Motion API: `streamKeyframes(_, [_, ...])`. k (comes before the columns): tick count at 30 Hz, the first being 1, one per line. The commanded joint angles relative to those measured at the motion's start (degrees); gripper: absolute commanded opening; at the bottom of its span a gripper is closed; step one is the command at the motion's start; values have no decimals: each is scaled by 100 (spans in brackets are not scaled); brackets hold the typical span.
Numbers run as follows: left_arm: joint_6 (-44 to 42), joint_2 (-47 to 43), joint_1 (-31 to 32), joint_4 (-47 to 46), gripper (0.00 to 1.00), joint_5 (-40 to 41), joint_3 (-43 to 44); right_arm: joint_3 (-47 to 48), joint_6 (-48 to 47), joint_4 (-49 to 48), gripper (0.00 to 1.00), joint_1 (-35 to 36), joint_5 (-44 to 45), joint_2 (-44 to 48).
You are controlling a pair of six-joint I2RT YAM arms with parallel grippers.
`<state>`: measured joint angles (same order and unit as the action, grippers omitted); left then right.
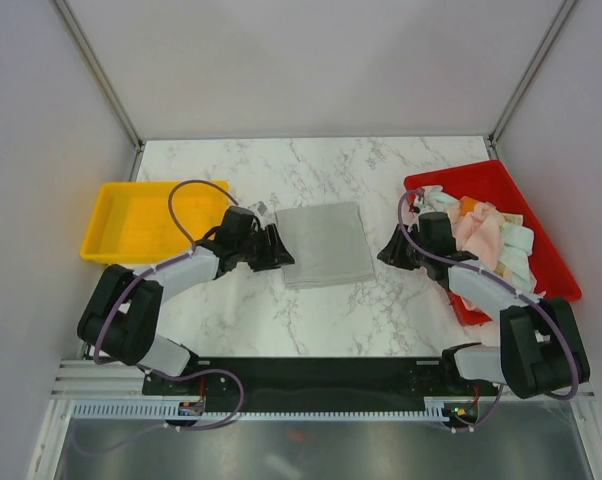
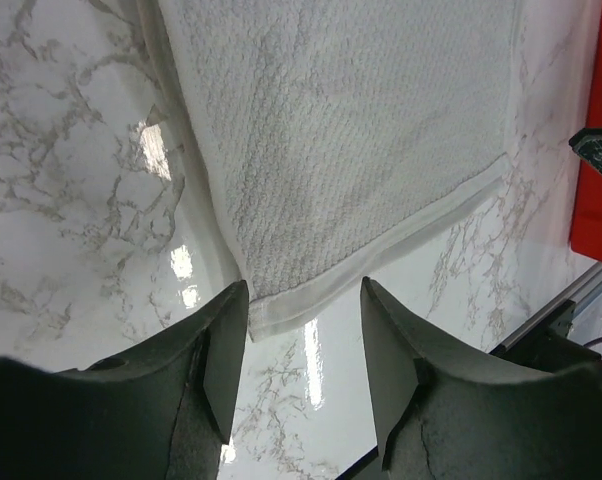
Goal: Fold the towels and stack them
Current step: Fold the towel
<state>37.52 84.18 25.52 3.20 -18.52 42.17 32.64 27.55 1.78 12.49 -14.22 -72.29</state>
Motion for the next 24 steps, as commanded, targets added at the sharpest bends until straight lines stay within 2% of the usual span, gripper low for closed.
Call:
streamKeyframes(1, [265,195,146,40,56,-11,1,330,154,173,38,130,104,-373])
streamKeyframes(15, [309,801,296,295,46,279,63,287,312,182,37,702,534,-953])
streamKeyframes(20, [300,863,313,295,30,279,89,216,391,103,31,781,692,-1006])
streamKeyframes(23, [274,828,313,330,25,323,89,216,400,86,25,790,710,-1024])
streamKeyframes(24, [265,828,313,365,19,323,98,216,409,86,23,790,719,-1024])
